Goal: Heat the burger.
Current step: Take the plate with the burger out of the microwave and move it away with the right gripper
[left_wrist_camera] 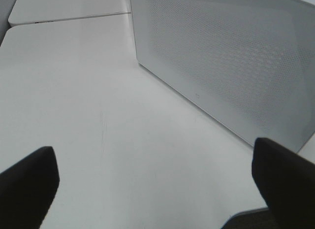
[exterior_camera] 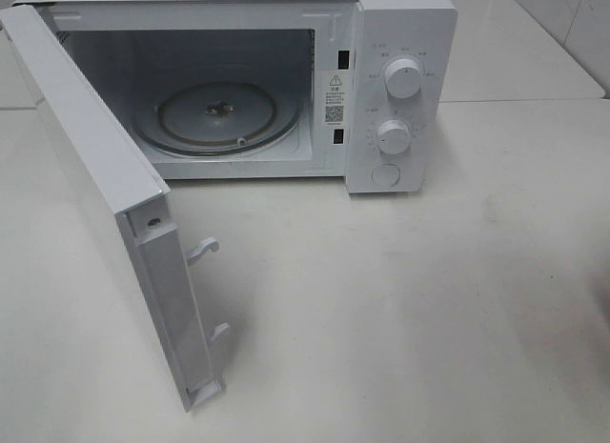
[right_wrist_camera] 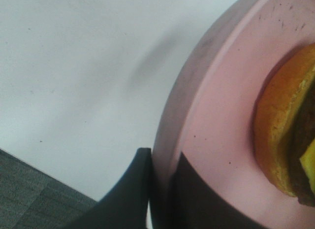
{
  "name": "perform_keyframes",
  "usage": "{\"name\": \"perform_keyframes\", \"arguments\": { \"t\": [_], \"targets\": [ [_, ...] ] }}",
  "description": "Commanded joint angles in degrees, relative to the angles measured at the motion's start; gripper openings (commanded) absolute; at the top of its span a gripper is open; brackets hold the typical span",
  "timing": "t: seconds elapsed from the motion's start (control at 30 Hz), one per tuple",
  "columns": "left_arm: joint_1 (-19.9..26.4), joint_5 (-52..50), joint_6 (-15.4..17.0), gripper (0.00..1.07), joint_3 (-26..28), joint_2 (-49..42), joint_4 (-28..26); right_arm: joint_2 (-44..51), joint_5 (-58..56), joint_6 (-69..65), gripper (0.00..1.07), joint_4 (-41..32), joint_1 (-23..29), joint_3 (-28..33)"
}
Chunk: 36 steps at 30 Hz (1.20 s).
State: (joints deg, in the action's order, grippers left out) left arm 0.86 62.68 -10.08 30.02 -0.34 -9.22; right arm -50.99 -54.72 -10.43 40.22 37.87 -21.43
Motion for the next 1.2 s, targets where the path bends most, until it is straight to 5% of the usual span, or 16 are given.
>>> {"name": "perform_keyframes", "arguments": {
  "t": [0.03, 0.77, 1.2],
  "targets": [
    [-0.2, -0.9, 0.5, 1.00, -0.1, -0.9, -0.1, -2.8, -0.4, -5.2, 0.00, 5.2, -0.3, -0.5],
    [-0.2, -0.9, 0.5, 1.00, -0.1, -0.9, -0.1, -31.9, -0.2, -40.0, 0.02, 9.8, -0.5, -11.3],
    [-0.2, -0.9, 0.5, 1.00, -0.1, -0.9, -0.1, -40.7, 7.3, -43.4, 0.03, 10.7, -8.9, -11.3]
  ]
}}
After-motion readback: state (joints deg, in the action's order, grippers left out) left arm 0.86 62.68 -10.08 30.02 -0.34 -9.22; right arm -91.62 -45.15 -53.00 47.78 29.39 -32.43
